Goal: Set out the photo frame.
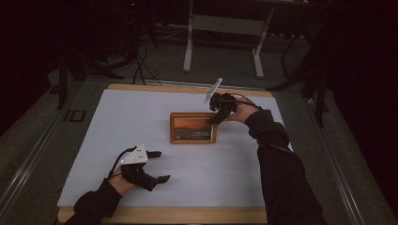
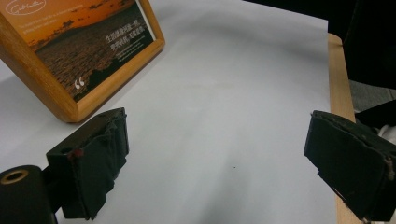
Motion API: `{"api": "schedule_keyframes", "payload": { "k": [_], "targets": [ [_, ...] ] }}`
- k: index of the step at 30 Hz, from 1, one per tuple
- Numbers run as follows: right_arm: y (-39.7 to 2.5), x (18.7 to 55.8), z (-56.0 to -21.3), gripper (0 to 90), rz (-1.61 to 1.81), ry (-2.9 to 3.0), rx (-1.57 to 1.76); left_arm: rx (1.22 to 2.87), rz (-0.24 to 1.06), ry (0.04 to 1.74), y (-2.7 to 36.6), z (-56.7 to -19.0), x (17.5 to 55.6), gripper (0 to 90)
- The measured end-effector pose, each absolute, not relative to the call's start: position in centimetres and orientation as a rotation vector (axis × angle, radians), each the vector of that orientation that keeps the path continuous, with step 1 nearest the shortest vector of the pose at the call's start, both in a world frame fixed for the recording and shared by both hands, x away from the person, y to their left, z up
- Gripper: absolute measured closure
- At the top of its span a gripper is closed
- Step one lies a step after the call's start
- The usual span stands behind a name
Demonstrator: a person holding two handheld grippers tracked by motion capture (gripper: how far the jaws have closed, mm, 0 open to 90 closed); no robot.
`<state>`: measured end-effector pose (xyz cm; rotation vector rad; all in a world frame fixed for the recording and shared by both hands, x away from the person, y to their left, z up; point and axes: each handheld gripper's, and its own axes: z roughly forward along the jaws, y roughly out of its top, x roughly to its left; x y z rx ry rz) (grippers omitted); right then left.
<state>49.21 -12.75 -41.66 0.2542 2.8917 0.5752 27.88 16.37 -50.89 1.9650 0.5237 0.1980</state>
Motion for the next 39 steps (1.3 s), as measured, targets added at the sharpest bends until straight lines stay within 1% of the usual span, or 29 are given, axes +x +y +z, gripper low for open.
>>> {"api": "schedule_keyframes", "payload": {
  "k": [1, 10, 11, 13, 15, 17, 18, 21, 30, 39],
  "targets": [
    [-12.8, 49.2, -41.5, 32.0, 0.585, 2.876, 0.257, 1.966, 0.199, 0.523, 16.4, -50.9, 27.9, 7.0],
    [-13.6, 48.2, -39.4, 29.5, 0.732, 2.838, 0.322, 1.97, 0.201, 0.522, 16.3, -50.8, 27.8, 7.0],
    [-13.8, 47.6, -38.8, 25.3, 0.792, 2.802, 0.325, 1.97, 0.197, 0.523, 16.3, -50.8, 27.8, 7.0],
    [-14.0, 47.2, -38.6, 23.8, 0.824, 2.793, 0.319, 1.969, 0.198, 0.521, 16.3, -50.8, 27.8, 7.0],
    [-14.2, 46.5, -38.3, 18.7, 0.851, 2.781, 0.325, 1.963, 0.192, 0.519, 16.3, -50.8, 27.7, 7.0],
    [-14.3, 46.3, -38.2, 18.7, 0.876, 2.785, 0.339, 1.96, 0.186, 0.515, 16.3, -50.8, 27.7, 7.0],
    [-14.4, 45.5, -38.1, 16.1, 0.918, 2.779, 0.328, 1.959, 0.188, 0.512, 16.2, -50.7, 27.7, 7.0],
    [-14.7, 44.7, -38.0, 13.9, 0.968, 2.762, 0.344, 1.959, 0.183, 0.502, 16.2, -50.8, 27.6, 7.0],
    [-16.3, 42.1, -38.8, 14.0, 1.142, 2.679, 0.363, 1.97, 0.187, 0.497, 16.1, -50.8, 27.6, 7.0],
    [-18.0, 39.0, -41.2, 14.0, 1.2, 2.646, 0.37, 1.97, 0.191, 0.495, 16.1, -50.8, 27.6, 7.0]
  ]
}}
